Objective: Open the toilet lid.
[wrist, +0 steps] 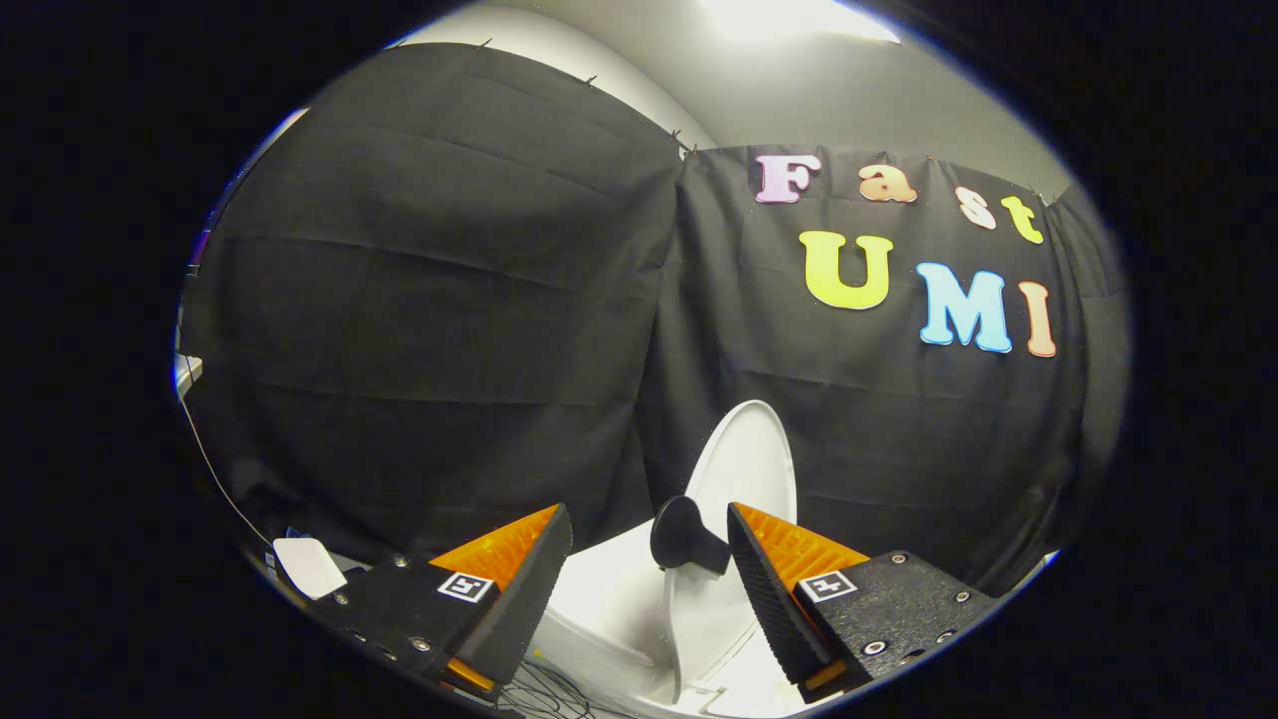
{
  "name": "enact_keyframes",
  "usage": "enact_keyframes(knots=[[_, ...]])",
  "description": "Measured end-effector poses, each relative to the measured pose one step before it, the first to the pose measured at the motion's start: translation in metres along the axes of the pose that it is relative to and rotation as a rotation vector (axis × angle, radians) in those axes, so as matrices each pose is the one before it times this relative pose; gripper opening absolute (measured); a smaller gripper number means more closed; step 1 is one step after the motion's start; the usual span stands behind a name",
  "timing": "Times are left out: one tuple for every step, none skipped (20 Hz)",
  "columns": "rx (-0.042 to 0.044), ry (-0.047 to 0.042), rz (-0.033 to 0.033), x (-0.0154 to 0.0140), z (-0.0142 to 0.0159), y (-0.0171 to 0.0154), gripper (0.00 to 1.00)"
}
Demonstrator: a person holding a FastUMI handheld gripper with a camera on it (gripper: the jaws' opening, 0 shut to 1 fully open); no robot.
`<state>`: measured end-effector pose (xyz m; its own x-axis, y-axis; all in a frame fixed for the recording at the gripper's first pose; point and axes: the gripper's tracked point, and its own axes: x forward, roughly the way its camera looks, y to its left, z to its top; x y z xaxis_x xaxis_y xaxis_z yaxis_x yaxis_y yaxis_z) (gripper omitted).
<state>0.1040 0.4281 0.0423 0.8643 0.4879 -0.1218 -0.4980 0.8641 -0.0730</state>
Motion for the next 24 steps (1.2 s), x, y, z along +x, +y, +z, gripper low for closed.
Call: enact_keyframes(knots=[[0.01596,-0.00947,-0.01406,-0.01030,0.00586,-0.00740,0.95],[0.01931,-0.00905,-0.01752,-0.00807,0.00701,-0.01098,0.95],[0.01858,-0.00977,-0.01701,-0.00823,0.00673,-0.01051,0.95],[0.01599,-0.00812,-0.01987,-0.00846,0.00787,-0.01191,0.95],[0.00765,-0.00980,-0.02056,-0.01006,0.00582,-0.00982,0.95],[0.00720,-0.01199,-0.02106,-0.01131,0.00829,-0.01199,0.95],[0.00408,-0.01612,-0.01794,-0.01013,0.00642,-0.01330,0.95],[0.00090,-0.01300,-0.02408,-0.00874,0.00707,-0.01563,0.95],[-0.00083,-0.01420,-0.02799,-0.00546,0.00692,-0.01856,0.95],[0.00073,-0.01057,-0.02666,-0.00641,0.00688,-0.01735,0.95],[0.00172,-0.00934,-0.01758,-0.00560,0.00338,-0.01195,0.95],[-0.00045,-0.00306,-0.01719,-0.00646,0.00306,-0.01254,0.95],[-0.00508,-0.00671,-0.01094,-0.00816,0.00250,-0.01120,0.95],[-0.00698,-0.01009,-0.01713,-0.00722,0.00288,-0.01333,0.95],[0.00040,-0.00403,-0.02033,-0.00718,0.00083,-0.01441,0.95],[0.00750,-0.00309,-0.01466,-0.00752,-0.00183,-0.01217,0.95],[0.01159,-0.00283,-0.01830,-0.00666,-0.00015,-0.01243,0.95],[0.00908,-0.00888,-0.01350,-0.00591,0.00106,-0.01097,0.95],[0.00682,-0.01182,-0.01912,-0.00468,0.00141,-0.01157,0.95],[0.00718,-0.00467,-0.01613,-0.00399,-0.00099,-0.01232,0.95],[0.00886,-0.00282,-0.01557,-0.00337,-0.00165,-0.01032,0.94],[-0.00042,0.00257,-0.01753,-0.00388,-0.00303,-0.01073,0.95],[-0.00983,-0.00098,-0.01530,-0.00429,-0.00216,-0.00962,0.95],[-0.01619,0.00342,-0.01486,-0.00360,-0.00318,-0.01003,0.95]])
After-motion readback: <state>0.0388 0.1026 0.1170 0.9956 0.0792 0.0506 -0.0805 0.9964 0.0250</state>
